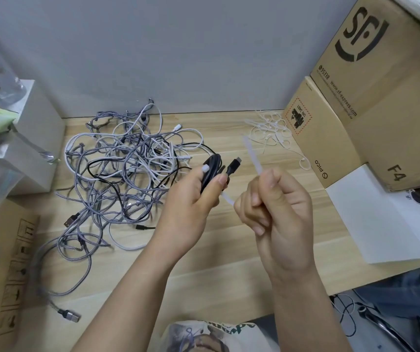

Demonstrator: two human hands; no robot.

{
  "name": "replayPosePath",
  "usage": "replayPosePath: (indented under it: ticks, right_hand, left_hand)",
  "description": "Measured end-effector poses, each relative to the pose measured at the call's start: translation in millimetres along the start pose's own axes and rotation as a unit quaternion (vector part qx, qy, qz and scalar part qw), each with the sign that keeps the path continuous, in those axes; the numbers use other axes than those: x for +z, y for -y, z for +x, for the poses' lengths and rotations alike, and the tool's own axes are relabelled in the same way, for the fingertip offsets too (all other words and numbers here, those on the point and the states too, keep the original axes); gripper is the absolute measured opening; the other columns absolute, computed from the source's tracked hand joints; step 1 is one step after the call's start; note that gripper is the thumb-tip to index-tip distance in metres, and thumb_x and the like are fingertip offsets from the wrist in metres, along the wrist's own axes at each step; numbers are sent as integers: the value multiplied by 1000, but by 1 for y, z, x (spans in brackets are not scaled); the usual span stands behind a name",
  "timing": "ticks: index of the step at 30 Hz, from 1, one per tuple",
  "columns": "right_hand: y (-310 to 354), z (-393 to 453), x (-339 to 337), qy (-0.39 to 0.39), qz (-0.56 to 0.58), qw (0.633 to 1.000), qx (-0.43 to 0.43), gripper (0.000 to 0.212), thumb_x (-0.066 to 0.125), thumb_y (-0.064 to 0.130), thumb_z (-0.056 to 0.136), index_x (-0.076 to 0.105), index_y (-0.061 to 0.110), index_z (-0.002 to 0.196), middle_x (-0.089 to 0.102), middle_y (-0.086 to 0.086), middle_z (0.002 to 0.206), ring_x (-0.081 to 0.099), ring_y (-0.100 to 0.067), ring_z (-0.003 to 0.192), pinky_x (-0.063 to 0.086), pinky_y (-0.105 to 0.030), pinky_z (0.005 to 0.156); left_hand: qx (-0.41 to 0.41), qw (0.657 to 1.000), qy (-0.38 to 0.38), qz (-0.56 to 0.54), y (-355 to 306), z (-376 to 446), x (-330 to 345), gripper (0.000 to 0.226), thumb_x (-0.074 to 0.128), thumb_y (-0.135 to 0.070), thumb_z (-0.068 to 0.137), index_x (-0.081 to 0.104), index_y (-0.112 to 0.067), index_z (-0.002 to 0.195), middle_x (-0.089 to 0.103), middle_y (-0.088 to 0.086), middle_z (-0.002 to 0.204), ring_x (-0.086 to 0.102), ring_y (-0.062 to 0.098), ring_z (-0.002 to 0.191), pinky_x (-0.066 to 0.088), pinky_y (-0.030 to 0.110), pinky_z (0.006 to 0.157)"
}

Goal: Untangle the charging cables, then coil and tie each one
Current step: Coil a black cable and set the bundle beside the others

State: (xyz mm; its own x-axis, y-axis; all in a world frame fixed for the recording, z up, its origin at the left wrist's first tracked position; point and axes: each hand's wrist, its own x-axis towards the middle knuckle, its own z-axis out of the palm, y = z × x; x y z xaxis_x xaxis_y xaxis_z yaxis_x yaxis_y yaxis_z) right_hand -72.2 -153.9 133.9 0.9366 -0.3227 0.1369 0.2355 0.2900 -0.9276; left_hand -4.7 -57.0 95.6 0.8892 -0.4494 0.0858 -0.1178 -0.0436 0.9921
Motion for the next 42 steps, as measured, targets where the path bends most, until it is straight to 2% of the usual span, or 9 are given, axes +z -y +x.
replayPosePath:
  ticks: [3, 6, 11, 15, 22, 26, 31, 36, 42]
  right_hand:
    - [0, 1, -1, -42, -12, 999, 21, 30, 62, 30, 75, 47, 24, 50, 33, 12, 43, 22, -7, 39, 18, -22, 42]
    - [1, 2, -1, -72, 2, 997, 8, 30, 58, 29, 74, 45, 22, 47, 32, 11, 42, 22, -7, 38, 17, -25, 43]
    - [0, 4, -2, -108, 13, 994, -22, 32, 57, 31, 76, 41, 23, 50, 30, 10, 45, 22, -8, 41, 17, -27, 47]
    - [1, 6, -1, -109, 29, 993, -37, 32, 55, 30, 79, 41, 24, 51, 29, 10, 45, 20, -8, 42, 17, -27, 48]
    - [4, 3, 4, -103, 20, 993, -51, 32, 53, 30, 81, 43, 26, 51, 30, 11, 47, 22, -9, 43, 27, -20, 49]
    - [4, 0, 4, -109, -20, 993, -30, 33, 56, 32, 78, 42, 26, 48, 30, 10, 46, 23, -9, 44, 26, -21, 48]
    - [9, 2, 4, -96, -119, 986, 64, 39, 59, 20, 75, 50, 25, 37, 28, 9, 43, 21, -9, 42, 24, -15, 43]
    - [2, 4, 3, -110, -155, 976, 109, 39, 57, 22, 72, 38, 23, 37, 28, 8, 42, 21, -10, 41, 23, -17, 41]
    - [-3, 8, 2, -106, -136, 975, 137, 40, 56, 21, 72, 37, 22, 37, 27, 9, 42, 20, -9, 41, 20, -17, 39]
  left_hand:
    - [-41, 997, 10, -69, -4, 2, 2, 23, 49, -26, 91, 47, -17, 71, 42, -12, 49, 34, 5, 50, 30, 14, 47]
    - [-107, 985, 39, -130, -5, 3, 0, 23, 48, -30, 91, 47, -14, 74, 29, -12, 42, 22, 12, 51, 22, 15, 43]
    - [-160, 972, 80, -150, -1, 2, 0, 27, 48, -27, 97, 45, -16, 72, 24, -13, 45, 20, 11, 51, 21, 14, 42]
    - [-143, 973, 116, -135, 0, 1, 0, 24, 53, -33, 82, 39, -20, 67, 32, -15, 45, 27, 4, 48, 23, 11, 43]
    - [-99, 992, 76, 35, -2, 0, 5, 31, 53, -24, 94, 44, -12, 67, 44, -9, 52, 38, 0, 42, 28, 11, 45]
    - [-91, 988, 70, 107, 2, 1, 2, 31, 52, -33, 94, 54, -15, 69, 63, 7, 67, 47, 6, 55, 39, 26, 60]
    - [-82, 990, 34, 110, -4, 1, -1, 35, 51, -29, 95, 46, -15, 63, 50, -8, 55, 45, 2, 51, 36, 17, 54]
    - [-68, 993, 20, 93, -9, 0, -1, 30, 51, -23, 92, 46, -19, 63, 47, -10, 52, 43, 1, 50, 35, 17, 53]
    - [-62, 991, 20, 114, -14, -2, -1, 30, 50, -29, 88, 46, -16, 62, 45, -9, 51, 41, 3, 50, 33, 16, 50]
